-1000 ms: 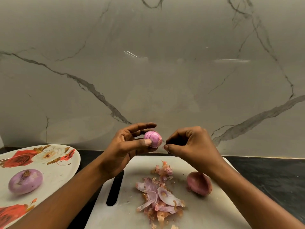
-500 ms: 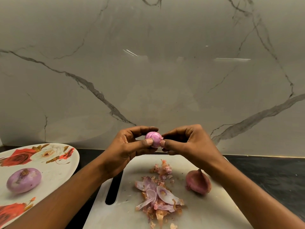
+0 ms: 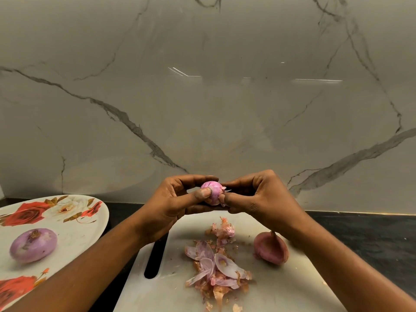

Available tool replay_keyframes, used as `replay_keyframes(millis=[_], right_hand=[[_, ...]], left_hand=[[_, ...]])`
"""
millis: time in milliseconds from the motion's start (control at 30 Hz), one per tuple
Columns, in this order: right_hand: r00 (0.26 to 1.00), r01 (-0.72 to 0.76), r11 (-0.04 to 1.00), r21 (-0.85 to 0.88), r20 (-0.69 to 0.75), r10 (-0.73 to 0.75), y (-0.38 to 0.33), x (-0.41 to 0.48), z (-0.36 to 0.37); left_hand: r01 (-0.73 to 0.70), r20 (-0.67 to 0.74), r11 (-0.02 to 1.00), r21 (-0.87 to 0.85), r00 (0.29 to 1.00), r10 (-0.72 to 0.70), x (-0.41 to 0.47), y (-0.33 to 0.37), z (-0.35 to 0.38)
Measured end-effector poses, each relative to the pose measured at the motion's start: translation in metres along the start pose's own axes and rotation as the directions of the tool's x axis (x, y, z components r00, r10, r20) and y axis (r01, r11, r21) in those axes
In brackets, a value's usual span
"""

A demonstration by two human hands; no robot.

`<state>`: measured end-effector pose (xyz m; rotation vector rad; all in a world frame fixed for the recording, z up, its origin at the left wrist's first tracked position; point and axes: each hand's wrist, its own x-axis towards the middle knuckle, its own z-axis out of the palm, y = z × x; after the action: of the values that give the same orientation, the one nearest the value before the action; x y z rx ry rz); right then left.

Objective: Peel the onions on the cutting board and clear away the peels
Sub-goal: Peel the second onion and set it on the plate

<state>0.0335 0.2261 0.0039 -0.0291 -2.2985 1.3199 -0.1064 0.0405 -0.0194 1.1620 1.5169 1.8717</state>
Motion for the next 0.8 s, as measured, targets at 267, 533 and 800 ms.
replay_keyframes(millis=[267, 533, 800], right_hand=[[0.999, 0.01, 0.999, 0.042, -0.039, -0.009, -0.0017, 0.0009, -0.0011], [1.0, 0.013, 0.999, 0.053, -0.026, -0.011, -0.0035, -0.0017, 0.0009], [0.999, 0.033, 0.999, -0.012, -0.019, -0.034, -0.002, -0.001, 0.0004]], left_hand=[[-0.011, 0.036, 0.999, -0.048, 0.999, 0.012, -0.0013, 0.0022, -0.0006], [-0.004, 0.015, 1.0, -0.01, 1.0, 0.004, -0.0008, 0.0025, -0.0011], [0.009, 0.027, 1.0, -0.004, 1.0, -0.009, -0.0023, 0.0031, -0.0001]])
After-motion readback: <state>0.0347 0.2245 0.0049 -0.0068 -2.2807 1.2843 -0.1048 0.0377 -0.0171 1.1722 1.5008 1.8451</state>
